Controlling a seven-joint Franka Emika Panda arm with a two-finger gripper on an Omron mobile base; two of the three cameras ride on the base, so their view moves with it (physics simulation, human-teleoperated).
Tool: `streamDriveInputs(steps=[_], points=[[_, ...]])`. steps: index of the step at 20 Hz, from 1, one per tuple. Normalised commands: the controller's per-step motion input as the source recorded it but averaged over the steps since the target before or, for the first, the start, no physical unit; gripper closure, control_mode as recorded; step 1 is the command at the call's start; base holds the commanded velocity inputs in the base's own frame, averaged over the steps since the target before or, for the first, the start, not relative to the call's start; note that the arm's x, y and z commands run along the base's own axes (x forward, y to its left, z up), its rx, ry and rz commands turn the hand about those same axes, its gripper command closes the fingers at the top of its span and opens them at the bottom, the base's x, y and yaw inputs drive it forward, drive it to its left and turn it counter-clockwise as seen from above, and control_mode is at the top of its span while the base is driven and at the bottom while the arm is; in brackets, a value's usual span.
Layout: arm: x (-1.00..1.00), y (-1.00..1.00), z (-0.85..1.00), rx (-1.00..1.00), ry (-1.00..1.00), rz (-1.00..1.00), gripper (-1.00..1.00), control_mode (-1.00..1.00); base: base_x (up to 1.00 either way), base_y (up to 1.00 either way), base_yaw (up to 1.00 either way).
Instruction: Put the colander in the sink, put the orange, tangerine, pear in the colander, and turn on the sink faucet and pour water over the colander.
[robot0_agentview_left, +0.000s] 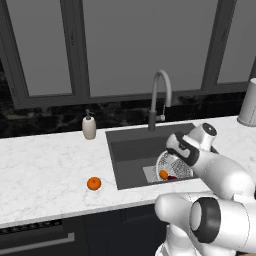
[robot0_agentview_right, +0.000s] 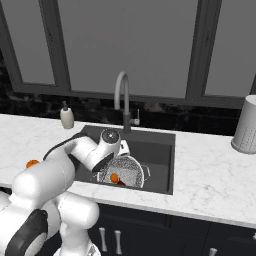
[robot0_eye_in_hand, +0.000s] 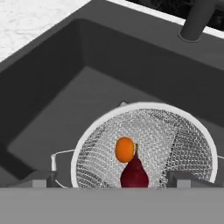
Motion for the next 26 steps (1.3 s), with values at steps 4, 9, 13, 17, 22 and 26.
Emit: streamDriveInputs(steps=[4,9,13,17,22,26], points=[[-0.06,-0.08,0.00,0.03,-0.13,0.00,-1.00,-1.00,0.00,0.00,0.00],[0.14,-0.03,-0.21,0.07,-0.17,0.00,-1.00,-1.00,0.00,0.00,0.00],[0.64,0.00,-0.36,0.04,0.03,0.00,-1.00,-1.00,0.00,0.00,0.00],[0.77,0.05,-0.76,0.00,0.09,0.00,-1.00,-1.00,0.00,0.00,0.00],[0.64,0.01,-0.43,0.00,0.08,0.00,-1.00,-1.00,0.00,0.00,0.00],[0.55,0.00,-0.33,0.00,0.09,0.00,-1.00,-1.00,0.00,0.00,0.00]])
